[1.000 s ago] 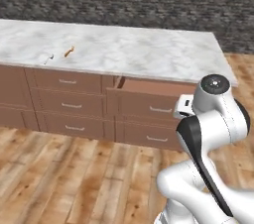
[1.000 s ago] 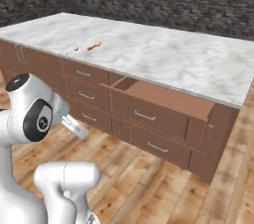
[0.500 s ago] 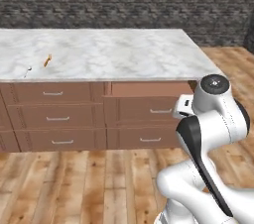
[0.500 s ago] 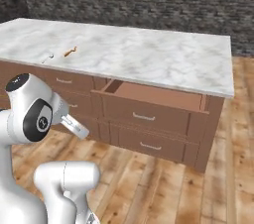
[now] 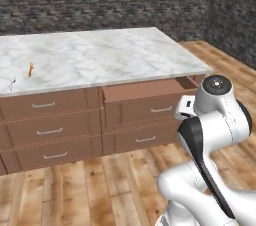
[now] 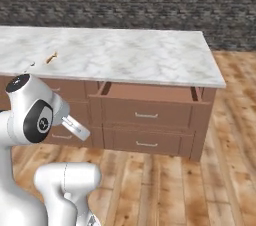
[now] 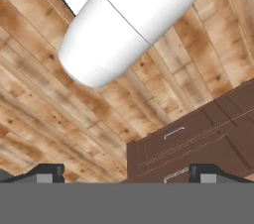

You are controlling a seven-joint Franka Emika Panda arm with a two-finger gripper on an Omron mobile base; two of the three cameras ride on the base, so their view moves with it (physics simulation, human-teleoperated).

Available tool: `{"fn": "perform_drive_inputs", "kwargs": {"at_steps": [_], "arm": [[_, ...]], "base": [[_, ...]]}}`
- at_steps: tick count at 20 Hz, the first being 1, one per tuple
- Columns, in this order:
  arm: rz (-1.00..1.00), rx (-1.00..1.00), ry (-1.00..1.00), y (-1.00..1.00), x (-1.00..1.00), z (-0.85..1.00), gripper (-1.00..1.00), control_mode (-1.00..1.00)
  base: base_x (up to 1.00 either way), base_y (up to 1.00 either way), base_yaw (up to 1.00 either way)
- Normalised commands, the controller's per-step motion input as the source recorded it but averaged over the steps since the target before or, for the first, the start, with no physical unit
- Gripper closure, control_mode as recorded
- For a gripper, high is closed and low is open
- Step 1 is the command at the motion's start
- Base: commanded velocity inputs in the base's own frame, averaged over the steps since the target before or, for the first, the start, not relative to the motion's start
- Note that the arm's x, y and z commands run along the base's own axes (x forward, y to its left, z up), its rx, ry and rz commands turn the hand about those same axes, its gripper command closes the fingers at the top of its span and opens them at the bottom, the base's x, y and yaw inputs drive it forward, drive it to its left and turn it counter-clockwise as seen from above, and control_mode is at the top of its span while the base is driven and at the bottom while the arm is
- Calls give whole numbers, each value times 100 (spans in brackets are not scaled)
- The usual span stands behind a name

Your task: Organize the utensils by type. Pick up the wooden spoons from the counter and place them in the open cabinet. Then pick up the metallic utensils from the counter and place them in the open drawer.

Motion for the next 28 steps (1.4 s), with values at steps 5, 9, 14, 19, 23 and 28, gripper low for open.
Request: {"fn": "perform_drive_inputs", "kwargs": {"at_steps": [5,9,14,19,23,28], "arm": [[0,0,0,0,0,0,-100,100],[0,0,0,0,0,0,-100,100],[0,0,0,0,0,0,-100,100],[0,0,0,0,0,0,-100,100],[0,0,0,0,0,0,-100,100],[0,0,0,0,0,0,-100,100]], "base": [[0,78,-29],[1,76,-17],[9,77,-15],[19,73,-16],[28,65,-17],[39,61,-16]]}}
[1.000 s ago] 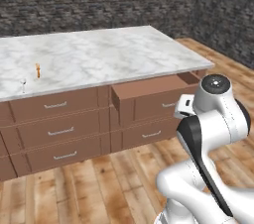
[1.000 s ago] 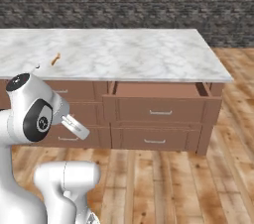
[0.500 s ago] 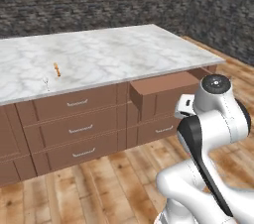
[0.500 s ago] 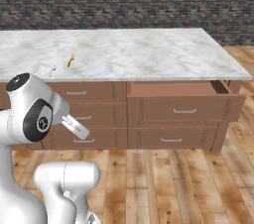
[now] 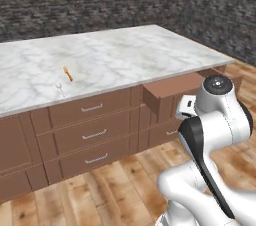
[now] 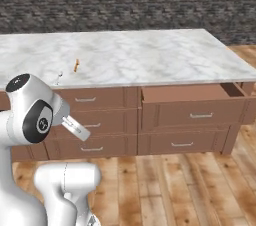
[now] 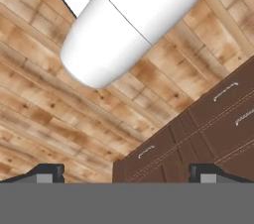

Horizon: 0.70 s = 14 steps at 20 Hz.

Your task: Organize the utensils by type. Pick up the wooden spoons from the counter and place them in the open cabinet. Then pick up the metallic utensils from the counter and place them in the open drawer.

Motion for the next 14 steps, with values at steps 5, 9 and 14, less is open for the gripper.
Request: {"fn": "perform_drive_inputs", "kwargs": {"at_steps": [5,9,14], "arm": [[0,0,0,0,0,0,-100,100],[0,0,0,0,0,0,-100,100],[0,0,0,0,0,0,-100,100]], "base": [[43,55,-13],[44,46,-8],[45,36,-4]]}}
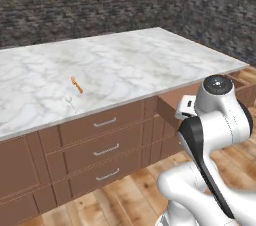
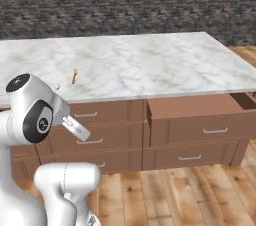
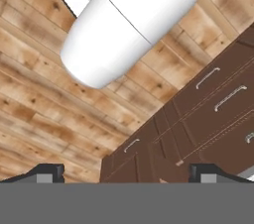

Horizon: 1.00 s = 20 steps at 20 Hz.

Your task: Organize the utensils by type. Pick up the wooden spoons from the counter and place them in the open cabinet. Then pick up the metallic utensils from the counter and place them in the open drawer.

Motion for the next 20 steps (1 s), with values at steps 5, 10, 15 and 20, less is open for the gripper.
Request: {"fn": "perform_drive_inputs", "kwargs": {"at_steps": [5,10,15,20], "arm": [[0,0,0,0,0,0,-100,100],[0,0,0,0,0,0,-100,100],[0,0,0,0,0,0,-100,100],[0,0,0,0,0,0,-100,100]], "base": [[43,29,-2],[44,29,0],[46,26,0],[44,20,0]]}}
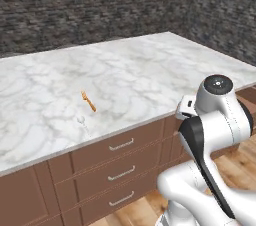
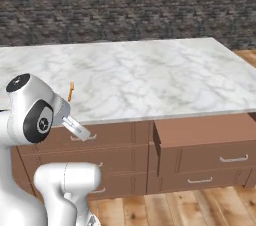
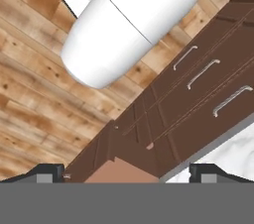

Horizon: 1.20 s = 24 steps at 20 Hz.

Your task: Organize the utensils by type. Pick up the wooden spoons from the counter and place them in the open cabinet. Then pick up the metallic utensils from the counter and place them in the open drawer.

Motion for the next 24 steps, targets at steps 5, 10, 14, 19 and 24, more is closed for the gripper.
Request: {"fn": "perform_drive_inputs", "kwargs": {"at_steps": [5,10,14,19,24], "arm": [[0,0,0,0,0,0,-100,100],[0,0,0,0,0,0,-100,100],[0,0,0,0,0,0,-100,100],[0,0,0,0,0,0,-100,100],[0,0,0,0,0,0,-100,100]], "base": [[43,16,0],[44,11,0],[41,4,0],[39,5,0],[38,6,0]]}}
